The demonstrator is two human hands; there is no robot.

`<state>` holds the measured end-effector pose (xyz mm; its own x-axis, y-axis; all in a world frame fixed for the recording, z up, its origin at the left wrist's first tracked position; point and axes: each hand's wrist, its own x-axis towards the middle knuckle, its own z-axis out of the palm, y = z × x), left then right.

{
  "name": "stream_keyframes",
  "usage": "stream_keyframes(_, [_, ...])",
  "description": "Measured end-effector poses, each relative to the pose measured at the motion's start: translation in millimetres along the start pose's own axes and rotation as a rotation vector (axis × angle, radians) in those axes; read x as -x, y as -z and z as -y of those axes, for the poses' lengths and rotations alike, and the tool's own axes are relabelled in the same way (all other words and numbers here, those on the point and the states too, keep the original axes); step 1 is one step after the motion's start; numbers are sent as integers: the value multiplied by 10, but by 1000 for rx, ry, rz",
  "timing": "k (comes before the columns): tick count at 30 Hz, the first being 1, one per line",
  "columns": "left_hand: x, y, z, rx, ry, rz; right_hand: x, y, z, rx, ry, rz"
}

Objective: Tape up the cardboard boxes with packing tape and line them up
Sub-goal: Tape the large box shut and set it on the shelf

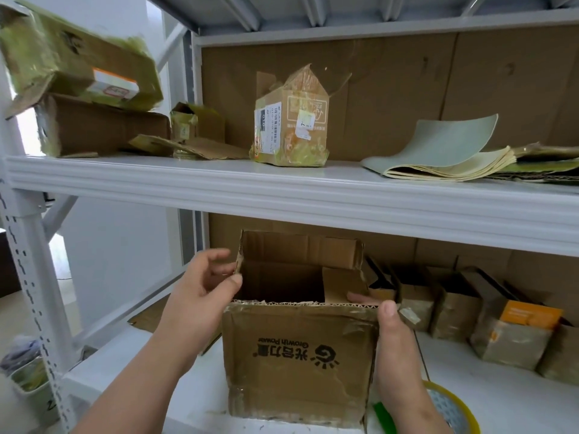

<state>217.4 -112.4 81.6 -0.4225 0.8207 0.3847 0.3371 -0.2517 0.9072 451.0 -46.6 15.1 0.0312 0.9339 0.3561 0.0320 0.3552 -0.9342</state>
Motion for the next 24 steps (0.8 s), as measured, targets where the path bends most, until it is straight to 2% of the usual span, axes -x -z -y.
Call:
stream_keyframes(4, [79,67,17,-175,-135,98,12,8,9,-5,11,10])
stream_keyframes(7, [73,110,19,-233,-140,107,53,-1,71,-11,24,21])
stream_keyframes(12, [70,128,9,-191,-111,152,62,2,198,-28,-31,59])
stream_keyframes(16, [88,118,27,-143,-53,144,83,18,244,35,-38,17])
stream_keyframes(19, [113,89,5,-132,-76,125,97,9,179,107,15,0])
stream_keyframes(24, [143,130,7,-143,-129,149,147,16,209,56,-10,-16])
